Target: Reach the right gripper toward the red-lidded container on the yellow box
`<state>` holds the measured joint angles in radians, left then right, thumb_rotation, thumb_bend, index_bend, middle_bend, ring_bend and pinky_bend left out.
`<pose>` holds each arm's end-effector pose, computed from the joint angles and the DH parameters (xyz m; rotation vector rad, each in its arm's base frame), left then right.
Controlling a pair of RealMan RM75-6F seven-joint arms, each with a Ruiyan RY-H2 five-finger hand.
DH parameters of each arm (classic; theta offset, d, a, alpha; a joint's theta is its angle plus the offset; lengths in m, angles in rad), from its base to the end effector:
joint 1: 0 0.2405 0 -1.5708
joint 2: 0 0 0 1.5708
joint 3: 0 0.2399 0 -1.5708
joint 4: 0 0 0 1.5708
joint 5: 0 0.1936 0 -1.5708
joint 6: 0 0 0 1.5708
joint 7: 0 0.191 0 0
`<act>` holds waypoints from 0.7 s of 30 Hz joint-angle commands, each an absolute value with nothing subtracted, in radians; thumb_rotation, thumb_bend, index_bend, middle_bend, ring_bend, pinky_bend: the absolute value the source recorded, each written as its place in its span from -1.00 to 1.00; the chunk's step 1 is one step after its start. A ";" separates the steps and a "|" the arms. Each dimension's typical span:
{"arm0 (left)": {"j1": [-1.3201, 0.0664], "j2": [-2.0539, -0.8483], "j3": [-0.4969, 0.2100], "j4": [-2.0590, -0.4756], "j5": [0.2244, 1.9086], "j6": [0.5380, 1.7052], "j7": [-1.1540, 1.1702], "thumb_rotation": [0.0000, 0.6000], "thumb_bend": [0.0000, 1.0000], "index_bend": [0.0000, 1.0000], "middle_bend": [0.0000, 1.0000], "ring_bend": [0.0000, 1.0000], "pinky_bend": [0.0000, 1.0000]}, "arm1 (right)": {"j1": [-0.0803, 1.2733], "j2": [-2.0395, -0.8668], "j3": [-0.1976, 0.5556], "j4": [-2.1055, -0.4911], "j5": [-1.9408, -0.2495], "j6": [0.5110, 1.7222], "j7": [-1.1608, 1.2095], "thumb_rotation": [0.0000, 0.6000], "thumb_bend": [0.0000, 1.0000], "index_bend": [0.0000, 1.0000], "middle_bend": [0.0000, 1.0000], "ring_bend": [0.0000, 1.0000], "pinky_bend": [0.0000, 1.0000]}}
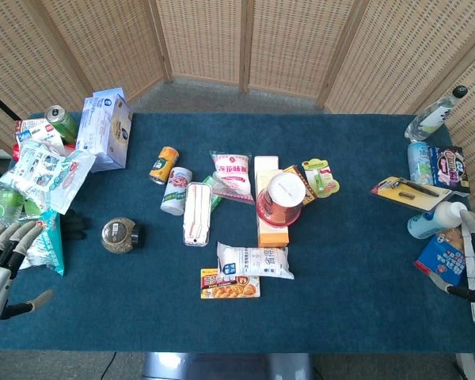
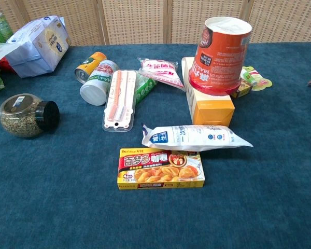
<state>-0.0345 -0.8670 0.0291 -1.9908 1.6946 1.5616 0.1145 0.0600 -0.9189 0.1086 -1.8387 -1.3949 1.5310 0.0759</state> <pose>-0.2120 0.1920 0.1974 -1.5021 -0.8648 -0.9882 -0.2709 -0.2254 0.2292 1.2074 -0.9510 0.9929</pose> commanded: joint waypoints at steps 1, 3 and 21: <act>-0.034 -0.866 0.029 -1.990 1.695 1.562 0.113 1.00 -1.00 -1.00 -1.00 -1.00 -1.00 | 0.059 -0.919 0.109 -1.838 -1.395 1.527 0.076 1.00 -1.00 -1.00 -1.00 -1.00 -1.00; -0.034 -0.865 0.028 -1.990 1.694 1.562 0.112 1.00 -1.00 -1.00 -1.00 -1.00 -1.00 | 0.059 -0.920 0.109 -1.838 -1.395 1.523 0.077 1.00 -1.00 -1.00 -1.00 -1.00 -1.00; -0.020 -0.868 0.020 -1.995 1.677 1.580 0.138 1.00 -1.00 -1.00 -1.00 -1.00 -1.00 | 0.362 -0.860 0.266 -1.976 -1.213 1.129 -0.011 1.00 -1.00 -1.00 -1.00 -1.00 -1.00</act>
